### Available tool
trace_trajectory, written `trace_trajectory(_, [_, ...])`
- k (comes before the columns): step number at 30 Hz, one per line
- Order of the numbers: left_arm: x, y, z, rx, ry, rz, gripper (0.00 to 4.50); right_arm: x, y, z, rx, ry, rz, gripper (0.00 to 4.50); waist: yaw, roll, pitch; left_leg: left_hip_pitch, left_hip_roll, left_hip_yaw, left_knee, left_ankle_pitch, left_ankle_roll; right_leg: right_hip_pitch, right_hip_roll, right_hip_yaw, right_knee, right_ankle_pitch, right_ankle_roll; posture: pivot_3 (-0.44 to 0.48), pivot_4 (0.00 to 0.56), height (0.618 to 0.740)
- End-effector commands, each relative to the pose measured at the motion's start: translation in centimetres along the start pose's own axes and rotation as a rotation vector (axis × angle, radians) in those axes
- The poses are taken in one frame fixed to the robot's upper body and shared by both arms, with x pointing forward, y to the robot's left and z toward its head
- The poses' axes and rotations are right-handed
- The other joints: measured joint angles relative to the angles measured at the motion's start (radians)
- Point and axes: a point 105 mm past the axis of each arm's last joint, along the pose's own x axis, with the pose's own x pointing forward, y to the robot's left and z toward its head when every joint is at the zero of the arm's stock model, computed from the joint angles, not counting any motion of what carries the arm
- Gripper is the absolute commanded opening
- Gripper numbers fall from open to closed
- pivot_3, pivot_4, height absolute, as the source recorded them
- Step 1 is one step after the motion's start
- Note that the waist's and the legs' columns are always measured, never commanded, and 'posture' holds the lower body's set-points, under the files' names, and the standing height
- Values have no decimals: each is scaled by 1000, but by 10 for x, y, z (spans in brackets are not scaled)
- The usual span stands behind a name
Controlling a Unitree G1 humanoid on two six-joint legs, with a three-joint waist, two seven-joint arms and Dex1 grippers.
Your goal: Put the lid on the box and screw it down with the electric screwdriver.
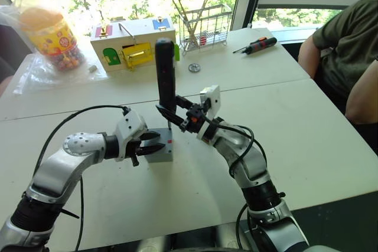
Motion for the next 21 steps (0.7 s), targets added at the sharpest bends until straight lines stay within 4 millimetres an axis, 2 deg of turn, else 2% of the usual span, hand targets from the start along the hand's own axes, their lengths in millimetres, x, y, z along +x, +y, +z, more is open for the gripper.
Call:
trace_trajectory(1, [1,-2,-3,-7,14,-5,1806,-8,12,-60,122,209,31,1756,0,0,0,0,0,0,0,0,0,0,0,0,0,0,0,0,150,740])
trace_trajectory(10, [-1,-3,-7,-9,20,3,1806,-12,17,-72,83,245,50,1756,0,1,-2,0,0,0,-1,0,0,0,0,0,0,0,0,0,150,740])
trace_trajectory(21, [-1,1,-12,-14,26,14,1806,-11,15,-72,106,237,35,1756,0,2,-4,0,0,0,-2,0,0,0,0,1,-2,0,-1,0,150,740])
